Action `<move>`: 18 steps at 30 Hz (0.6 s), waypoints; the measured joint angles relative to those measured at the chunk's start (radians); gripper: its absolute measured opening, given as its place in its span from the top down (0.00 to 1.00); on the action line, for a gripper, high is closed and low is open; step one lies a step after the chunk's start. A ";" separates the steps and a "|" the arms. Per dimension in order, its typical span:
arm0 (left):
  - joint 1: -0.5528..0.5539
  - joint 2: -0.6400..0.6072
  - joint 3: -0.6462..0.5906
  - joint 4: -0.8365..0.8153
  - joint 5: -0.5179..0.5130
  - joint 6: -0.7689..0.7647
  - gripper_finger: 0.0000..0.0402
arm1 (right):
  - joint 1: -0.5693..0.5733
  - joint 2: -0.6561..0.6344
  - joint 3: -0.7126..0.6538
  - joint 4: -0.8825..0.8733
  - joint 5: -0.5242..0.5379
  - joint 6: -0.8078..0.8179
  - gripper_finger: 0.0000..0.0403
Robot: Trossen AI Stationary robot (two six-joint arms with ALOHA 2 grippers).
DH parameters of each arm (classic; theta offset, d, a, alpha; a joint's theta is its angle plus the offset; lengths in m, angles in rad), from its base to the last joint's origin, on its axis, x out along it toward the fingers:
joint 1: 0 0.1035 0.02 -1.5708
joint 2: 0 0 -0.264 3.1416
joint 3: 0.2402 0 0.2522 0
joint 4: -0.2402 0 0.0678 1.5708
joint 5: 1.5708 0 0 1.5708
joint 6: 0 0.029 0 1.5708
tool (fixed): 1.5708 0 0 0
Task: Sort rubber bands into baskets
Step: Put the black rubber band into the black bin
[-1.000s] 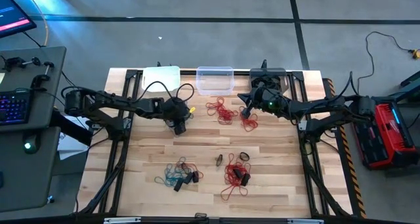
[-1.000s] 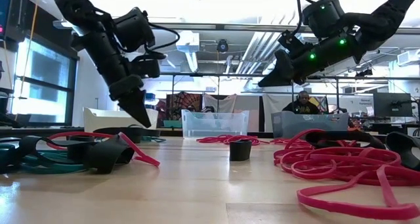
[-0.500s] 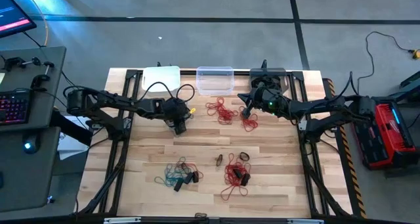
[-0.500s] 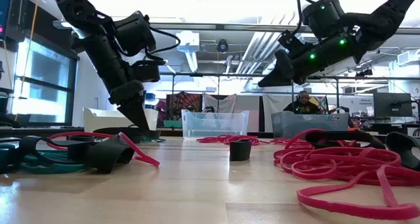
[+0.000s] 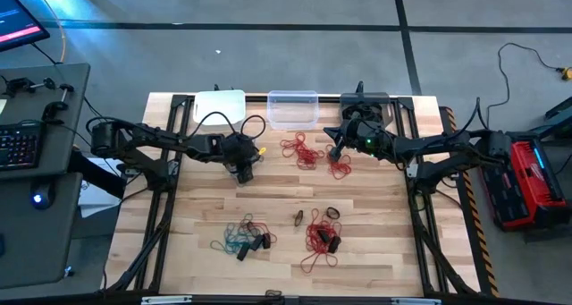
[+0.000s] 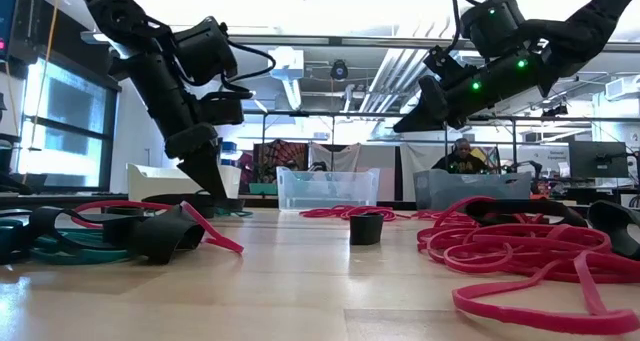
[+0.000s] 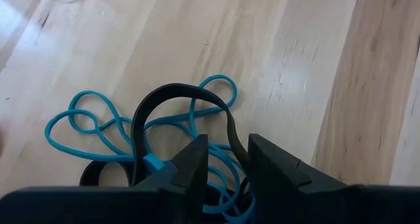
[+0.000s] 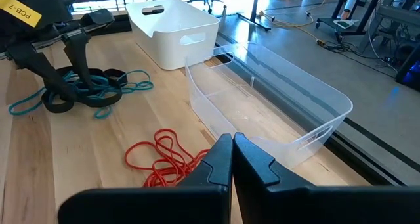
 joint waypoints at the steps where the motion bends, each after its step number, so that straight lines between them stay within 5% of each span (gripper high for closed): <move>1: 0.000 0.000 0.000 0.000 0.000 0.005 0.75 | 0.000 0.000 0.000 0.000 0.000 0.000 1.00; 18: 0.002 0.030 0.000 0.003 0.012 0.004 0.75 | 0.000 0.000 0.000 0.000 -0.029 0.000 1.00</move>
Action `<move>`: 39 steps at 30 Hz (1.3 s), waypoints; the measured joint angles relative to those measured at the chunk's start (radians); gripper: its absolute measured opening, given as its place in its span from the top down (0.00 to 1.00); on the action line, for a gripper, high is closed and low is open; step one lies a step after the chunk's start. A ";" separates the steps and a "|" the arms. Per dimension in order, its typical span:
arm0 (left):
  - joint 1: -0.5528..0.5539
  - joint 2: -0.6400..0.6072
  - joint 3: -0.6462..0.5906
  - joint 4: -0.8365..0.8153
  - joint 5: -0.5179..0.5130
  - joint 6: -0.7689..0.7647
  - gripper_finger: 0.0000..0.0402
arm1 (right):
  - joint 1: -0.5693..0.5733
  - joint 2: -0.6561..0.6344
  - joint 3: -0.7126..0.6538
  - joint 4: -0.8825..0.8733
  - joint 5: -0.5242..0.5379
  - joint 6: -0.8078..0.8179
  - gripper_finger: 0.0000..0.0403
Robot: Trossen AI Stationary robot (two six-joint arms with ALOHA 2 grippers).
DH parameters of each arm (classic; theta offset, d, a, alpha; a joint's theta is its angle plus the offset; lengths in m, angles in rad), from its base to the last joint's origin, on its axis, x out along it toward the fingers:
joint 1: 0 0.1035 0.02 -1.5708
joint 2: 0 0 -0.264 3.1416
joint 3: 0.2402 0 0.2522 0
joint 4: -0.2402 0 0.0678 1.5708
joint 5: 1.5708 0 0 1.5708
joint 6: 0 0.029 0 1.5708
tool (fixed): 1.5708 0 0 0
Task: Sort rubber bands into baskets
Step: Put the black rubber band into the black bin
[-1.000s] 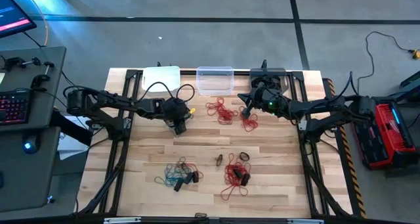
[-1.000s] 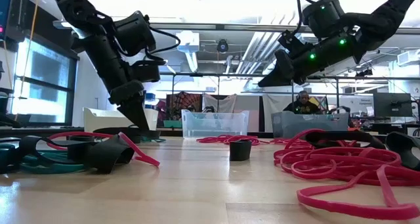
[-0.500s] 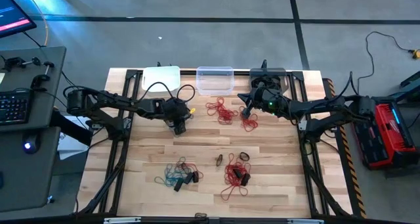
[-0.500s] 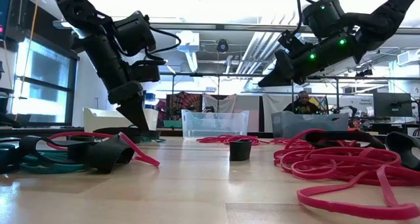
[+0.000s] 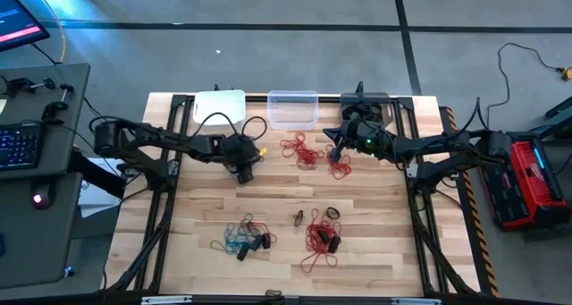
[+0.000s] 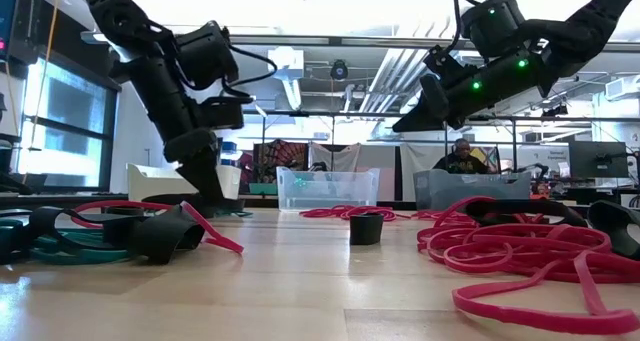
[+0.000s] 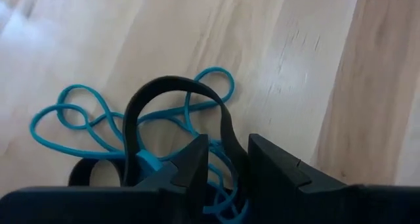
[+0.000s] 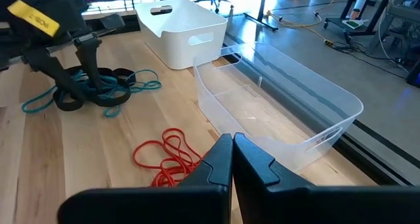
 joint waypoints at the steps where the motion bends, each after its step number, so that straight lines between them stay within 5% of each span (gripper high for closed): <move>1: 0.001 0.011 0.000 0.001 0.000 0.008 0.75 | 0.000 0.000 0.000 0.000 0.000 0.000 1.00; 10: 0.001 0.043 0.001 0.026 0.000 0.015 0.79 | 0.000 0.000 0.000 -0.001 0.000 0.000 1.00; 20: 0.001 0.006 0.001 0.024 0.001 0.058 0.99 | -0.002 0.000 0.000 0.000 0.000 -0.008 1.00; 39: 0.001 -0.190 0.000 0.067 0.112 0.057 1.00 | 0.018 0.000 0.000 0.001 -0.002 -0.008 1.00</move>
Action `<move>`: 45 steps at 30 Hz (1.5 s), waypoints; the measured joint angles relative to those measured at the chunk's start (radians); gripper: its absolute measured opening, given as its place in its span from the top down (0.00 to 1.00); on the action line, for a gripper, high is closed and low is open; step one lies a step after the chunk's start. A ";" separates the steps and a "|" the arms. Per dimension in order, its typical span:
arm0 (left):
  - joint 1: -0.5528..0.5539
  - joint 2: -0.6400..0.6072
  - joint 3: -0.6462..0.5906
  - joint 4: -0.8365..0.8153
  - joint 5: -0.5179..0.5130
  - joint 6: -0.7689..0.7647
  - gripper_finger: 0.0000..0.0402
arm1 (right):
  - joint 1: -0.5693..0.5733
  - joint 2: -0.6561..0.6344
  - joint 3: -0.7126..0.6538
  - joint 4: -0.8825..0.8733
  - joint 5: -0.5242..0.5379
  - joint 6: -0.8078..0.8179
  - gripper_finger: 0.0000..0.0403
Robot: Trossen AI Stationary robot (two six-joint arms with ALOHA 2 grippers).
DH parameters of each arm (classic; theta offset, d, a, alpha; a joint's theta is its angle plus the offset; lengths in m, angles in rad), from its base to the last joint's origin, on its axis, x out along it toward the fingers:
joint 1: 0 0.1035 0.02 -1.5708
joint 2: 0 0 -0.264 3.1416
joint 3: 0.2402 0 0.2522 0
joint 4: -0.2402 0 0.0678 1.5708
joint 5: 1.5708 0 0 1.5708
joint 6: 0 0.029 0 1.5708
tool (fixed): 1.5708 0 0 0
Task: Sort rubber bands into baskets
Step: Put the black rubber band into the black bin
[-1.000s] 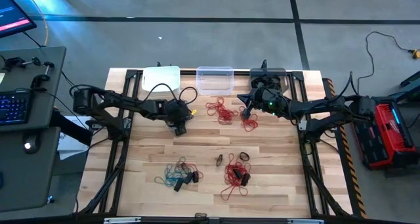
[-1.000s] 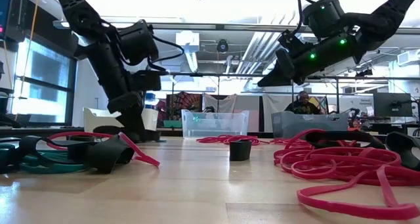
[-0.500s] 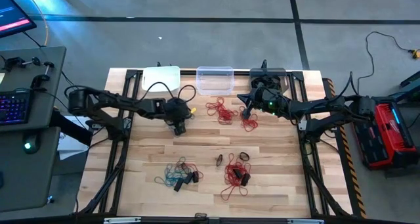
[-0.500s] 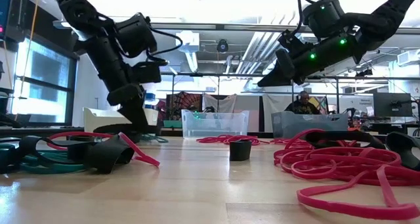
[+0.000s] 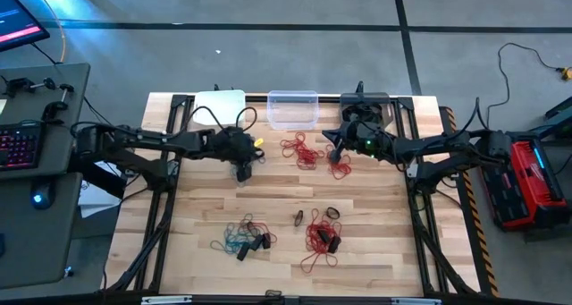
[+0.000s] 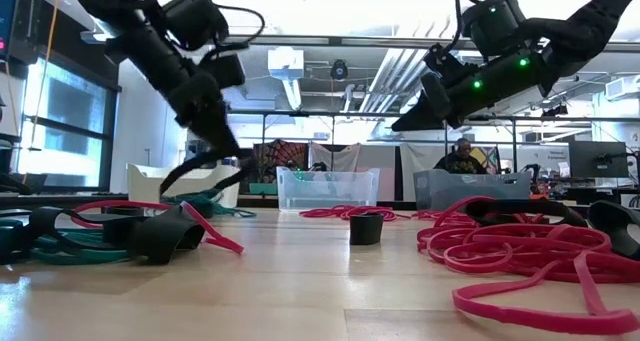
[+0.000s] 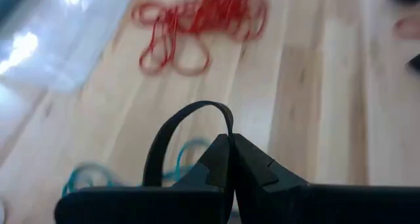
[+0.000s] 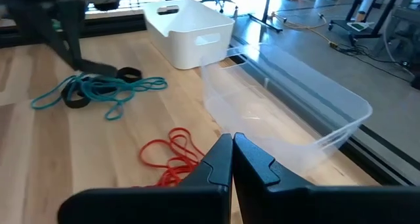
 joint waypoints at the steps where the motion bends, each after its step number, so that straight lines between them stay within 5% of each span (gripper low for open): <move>1: 0.000 -0.009 0.000 0.015 0.013 -0.002 1.00 | 0.005 0.000 0.000 0.000 0.000 0.000 1.00; 12: 0.000 -0.020 0.000 0.284 0.115 -0.041 1.00 | 0.076 0.000 0.035 0.002 0.054 -0.041 0.98; 26: 0.000 0.025 0.000 0.518 0.175 -0.085 1.00 | 0.138 0.001 0.155 -0.062 0.043 -0.045 0.61; 45: 0.000 0.139 0.000 0.741 0.219 -0.142 1.00 | 0.207 0.256 0.359 -0.061 0.027 -0.129 0.60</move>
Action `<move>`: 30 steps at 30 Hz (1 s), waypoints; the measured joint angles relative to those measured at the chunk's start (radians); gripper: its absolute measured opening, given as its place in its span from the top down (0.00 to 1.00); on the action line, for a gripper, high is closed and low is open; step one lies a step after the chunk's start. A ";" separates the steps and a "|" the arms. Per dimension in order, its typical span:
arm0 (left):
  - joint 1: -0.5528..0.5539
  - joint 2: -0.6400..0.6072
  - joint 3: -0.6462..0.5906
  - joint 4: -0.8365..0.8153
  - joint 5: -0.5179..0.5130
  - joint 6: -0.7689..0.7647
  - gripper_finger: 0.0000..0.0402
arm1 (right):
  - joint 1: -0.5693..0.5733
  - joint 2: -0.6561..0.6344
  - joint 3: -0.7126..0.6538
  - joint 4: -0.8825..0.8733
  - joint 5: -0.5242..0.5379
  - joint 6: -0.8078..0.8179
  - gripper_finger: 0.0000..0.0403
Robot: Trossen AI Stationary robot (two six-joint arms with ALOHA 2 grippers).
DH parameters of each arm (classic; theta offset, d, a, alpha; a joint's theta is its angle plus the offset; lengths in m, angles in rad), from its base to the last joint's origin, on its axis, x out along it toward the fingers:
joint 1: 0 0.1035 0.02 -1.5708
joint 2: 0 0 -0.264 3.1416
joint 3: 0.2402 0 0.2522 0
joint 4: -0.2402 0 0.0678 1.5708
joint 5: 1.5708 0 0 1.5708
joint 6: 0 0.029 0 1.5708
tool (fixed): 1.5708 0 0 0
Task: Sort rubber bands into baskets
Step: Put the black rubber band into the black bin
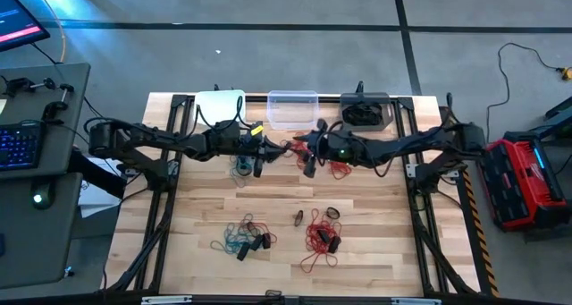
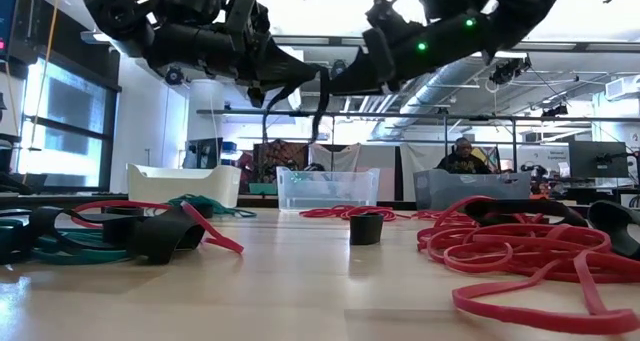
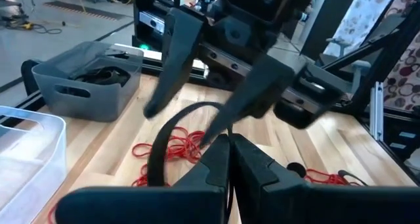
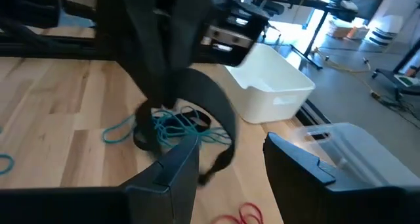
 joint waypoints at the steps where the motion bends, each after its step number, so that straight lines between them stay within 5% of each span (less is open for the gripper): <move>1: 0.000 0.000 0.000 0.000 0.000 0.000 1.00 | 0.003 0.009 0.009 -0.001 -0.004 -0.002 0.60; 12: 0.000 0.000 0.000 0.000 0.007 0.008 1.00 | 0.002 0.047 0.042 0.016 0.001 -0.003 0.63; 22: 0.000 0.000 0.000 -0.039 0.009 0.064 0.97 | -0.001 0.047 0.042 0.023 0.044 -0.050 0.97; 30: 0.000 0.001 0.000 -0.083 -0.045 0.098 0.83 | -0.031 0.012 0.042 -0.050 0.172 0.035 0.99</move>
